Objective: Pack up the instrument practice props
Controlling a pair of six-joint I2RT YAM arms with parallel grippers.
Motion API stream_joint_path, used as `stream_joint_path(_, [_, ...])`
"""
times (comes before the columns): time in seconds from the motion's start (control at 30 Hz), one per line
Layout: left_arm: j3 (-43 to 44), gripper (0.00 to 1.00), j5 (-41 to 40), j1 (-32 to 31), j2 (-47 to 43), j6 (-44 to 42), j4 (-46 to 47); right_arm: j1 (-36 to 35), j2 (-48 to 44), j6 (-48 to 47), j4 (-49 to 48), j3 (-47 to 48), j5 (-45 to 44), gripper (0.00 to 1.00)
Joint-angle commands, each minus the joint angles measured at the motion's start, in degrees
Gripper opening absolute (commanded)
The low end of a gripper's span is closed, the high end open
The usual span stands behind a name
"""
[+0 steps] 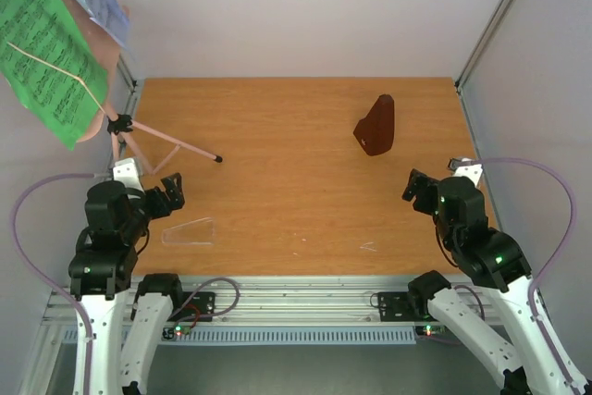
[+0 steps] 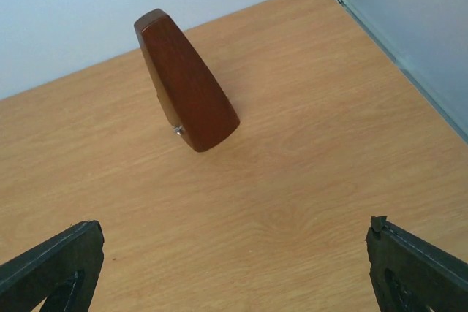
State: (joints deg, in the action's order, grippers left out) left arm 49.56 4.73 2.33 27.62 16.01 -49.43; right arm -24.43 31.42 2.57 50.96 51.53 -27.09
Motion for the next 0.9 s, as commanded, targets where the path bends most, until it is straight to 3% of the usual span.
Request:
stream_joint_path(0.0, [-0.4,0.99,2.0,0.2,-0.3,-0.5,3.8,0.1,1.6,1.0,3.9,3.6,0.3,0.99])
stream_joint_path(0.27, [-0.6,0.99,5.5,0.2,1.0,-1.6,5.9,0.1,8.2,-1.6,6.7,9.3,4.3,0.99])
stream_joint_path(0.6, [-2.2,0.99,3.3,0.2,3.2,-5.3,8.8,0.7,34.4,-3.2,4.8,23.0,5.8,0.98])
stream_joint_path(0.87, [-2.6,0.99,5.3,0.2,4.2,-5.5,8.8,9.0,55.7,-0.2,-1.0,34.7,12.7,0.92])
